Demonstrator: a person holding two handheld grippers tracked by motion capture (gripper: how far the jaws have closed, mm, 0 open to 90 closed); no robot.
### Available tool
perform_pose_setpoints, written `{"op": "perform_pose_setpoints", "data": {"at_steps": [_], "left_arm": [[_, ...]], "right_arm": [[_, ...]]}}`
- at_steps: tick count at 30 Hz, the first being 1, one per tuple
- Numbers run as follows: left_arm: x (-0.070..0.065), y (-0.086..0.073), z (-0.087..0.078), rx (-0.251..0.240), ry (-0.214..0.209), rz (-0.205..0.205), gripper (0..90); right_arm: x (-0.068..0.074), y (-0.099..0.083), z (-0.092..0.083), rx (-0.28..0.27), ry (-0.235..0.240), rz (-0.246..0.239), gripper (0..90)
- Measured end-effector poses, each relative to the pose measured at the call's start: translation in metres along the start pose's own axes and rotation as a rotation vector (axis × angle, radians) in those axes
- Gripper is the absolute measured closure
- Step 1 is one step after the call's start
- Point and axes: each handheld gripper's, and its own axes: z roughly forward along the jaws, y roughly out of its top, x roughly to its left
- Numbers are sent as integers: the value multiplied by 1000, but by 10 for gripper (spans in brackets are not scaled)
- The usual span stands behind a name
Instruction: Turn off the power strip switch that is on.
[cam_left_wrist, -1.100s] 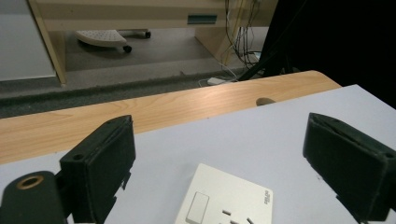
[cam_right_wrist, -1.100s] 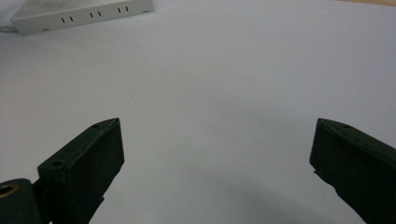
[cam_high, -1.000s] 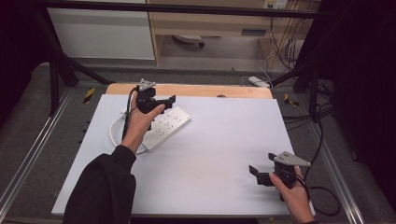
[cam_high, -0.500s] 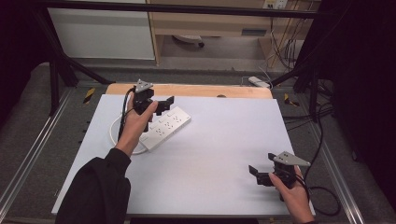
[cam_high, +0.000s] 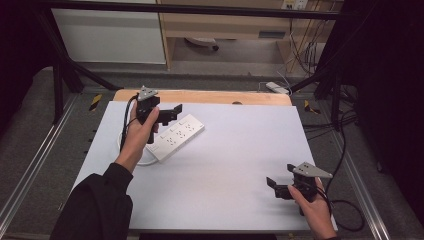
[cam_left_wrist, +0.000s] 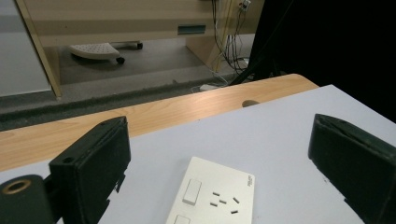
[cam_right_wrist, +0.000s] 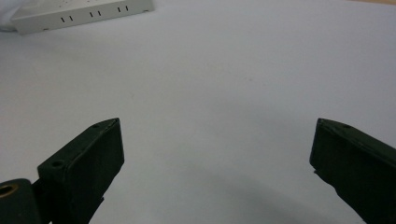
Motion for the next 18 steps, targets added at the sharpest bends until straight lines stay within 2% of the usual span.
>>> {"op": "perform_pose_setpoints", "data": {"at_steps": [9,18], "left_arm": [[-5,-3,-15,2,-17,23,56],[-7,-6,-33,-5,-29,28,55]], "right_arm": [[0,0,0,-1,0,1,35],[1,0,0,1,4,-4,36]]}}
